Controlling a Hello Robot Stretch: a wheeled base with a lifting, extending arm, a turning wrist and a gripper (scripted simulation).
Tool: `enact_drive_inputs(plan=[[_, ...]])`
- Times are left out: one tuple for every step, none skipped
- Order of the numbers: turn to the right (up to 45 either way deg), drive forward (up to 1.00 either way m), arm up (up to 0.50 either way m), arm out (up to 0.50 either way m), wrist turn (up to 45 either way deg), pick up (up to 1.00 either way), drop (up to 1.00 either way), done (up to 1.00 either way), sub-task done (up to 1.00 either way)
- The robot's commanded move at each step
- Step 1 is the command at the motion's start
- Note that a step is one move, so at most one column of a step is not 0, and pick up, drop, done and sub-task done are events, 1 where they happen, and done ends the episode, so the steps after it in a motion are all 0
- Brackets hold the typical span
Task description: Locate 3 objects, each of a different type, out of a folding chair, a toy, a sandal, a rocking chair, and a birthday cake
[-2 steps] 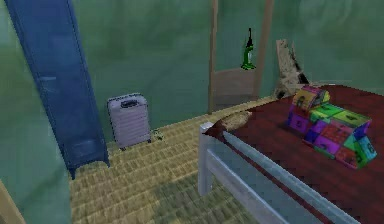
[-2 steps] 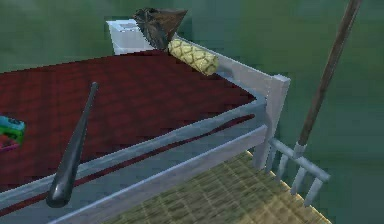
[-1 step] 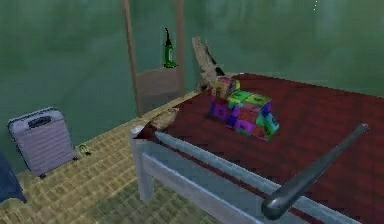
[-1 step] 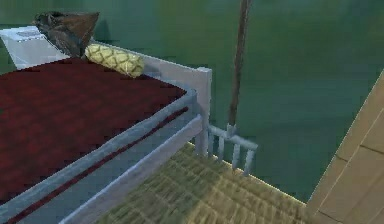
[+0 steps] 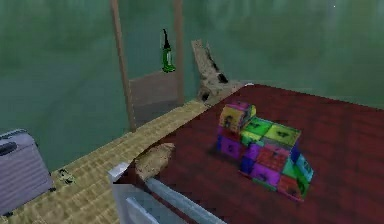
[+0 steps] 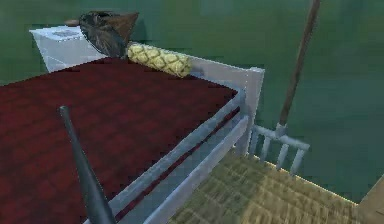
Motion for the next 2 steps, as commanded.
enact_drive_inputs(plan=[[-42.0,0.0,0.0,0.0,0.0,0.0,0.0,0.0,0.0],[0.0,1.0,0.0,0.0,0.0,0.0,0.0,0.0,0.0]])
